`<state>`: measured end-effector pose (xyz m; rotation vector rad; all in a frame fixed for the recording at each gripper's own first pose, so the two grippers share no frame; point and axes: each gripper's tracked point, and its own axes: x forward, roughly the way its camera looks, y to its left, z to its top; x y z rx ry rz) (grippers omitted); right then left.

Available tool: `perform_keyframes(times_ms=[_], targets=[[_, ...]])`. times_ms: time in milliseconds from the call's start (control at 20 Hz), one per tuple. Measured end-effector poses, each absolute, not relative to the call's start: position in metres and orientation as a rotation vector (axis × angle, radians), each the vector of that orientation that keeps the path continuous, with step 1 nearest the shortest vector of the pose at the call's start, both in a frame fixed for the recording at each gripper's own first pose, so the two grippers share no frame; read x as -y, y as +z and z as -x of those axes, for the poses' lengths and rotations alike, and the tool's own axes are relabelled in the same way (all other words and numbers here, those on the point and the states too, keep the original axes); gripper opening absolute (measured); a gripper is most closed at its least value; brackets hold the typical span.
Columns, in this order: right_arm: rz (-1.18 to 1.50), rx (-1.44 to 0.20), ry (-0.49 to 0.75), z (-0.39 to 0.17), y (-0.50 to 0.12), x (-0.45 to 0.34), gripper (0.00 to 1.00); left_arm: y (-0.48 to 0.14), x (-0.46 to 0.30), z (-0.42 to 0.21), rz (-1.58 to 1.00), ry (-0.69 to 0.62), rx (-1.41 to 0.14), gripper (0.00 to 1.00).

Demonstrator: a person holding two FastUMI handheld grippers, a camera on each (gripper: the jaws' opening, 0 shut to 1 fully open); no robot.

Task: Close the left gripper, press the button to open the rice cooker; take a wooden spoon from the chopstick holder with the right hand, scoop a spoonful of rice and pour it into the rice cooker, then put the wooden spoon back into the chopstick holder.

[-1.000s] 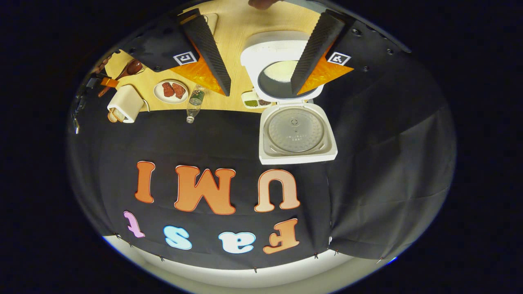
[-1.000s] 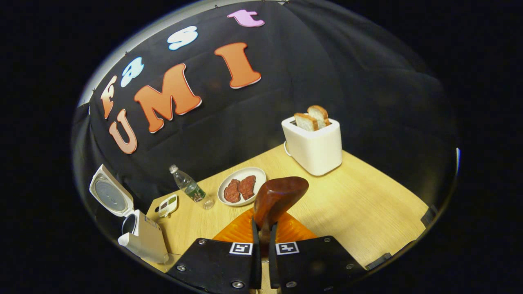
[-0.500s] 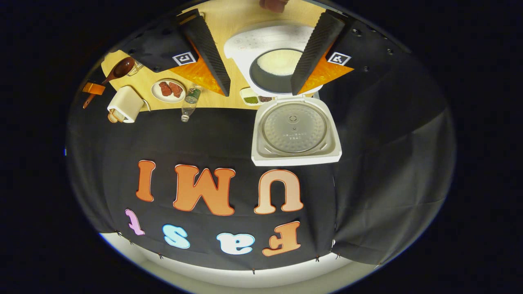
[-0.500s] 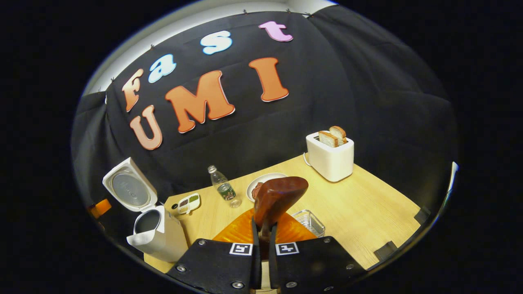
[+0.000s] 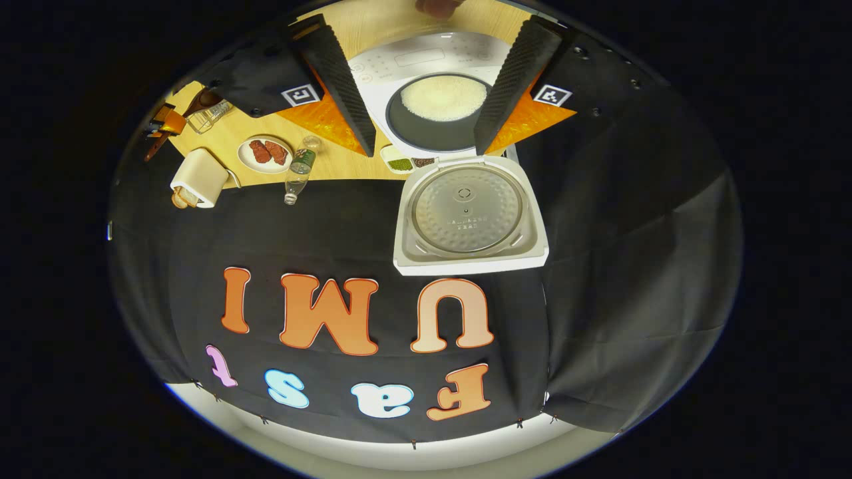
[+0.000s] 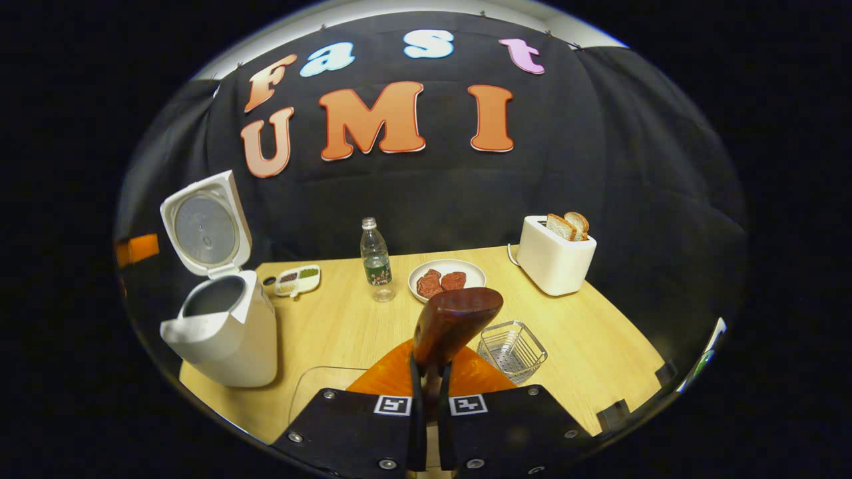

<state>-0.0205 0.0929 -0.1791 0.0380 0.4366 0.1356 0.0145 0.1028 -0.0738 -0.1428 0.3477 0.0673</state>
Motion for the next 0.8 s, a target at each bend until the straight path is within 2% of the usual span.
perform_keyframes(times_ms=[400,800], targets=[[0.135,-0.394,0.088,0.034,-0.237,-0.106,0.07,-0.086,-0.108,-0.009,0.103,0.067,-0.392,1.00],[0.160,-0.346,0.099,0.050,-0.248,-0.133,0.07,-0.090,-0.106,-0.010,0.056,0.021,-0.418,1.00]])
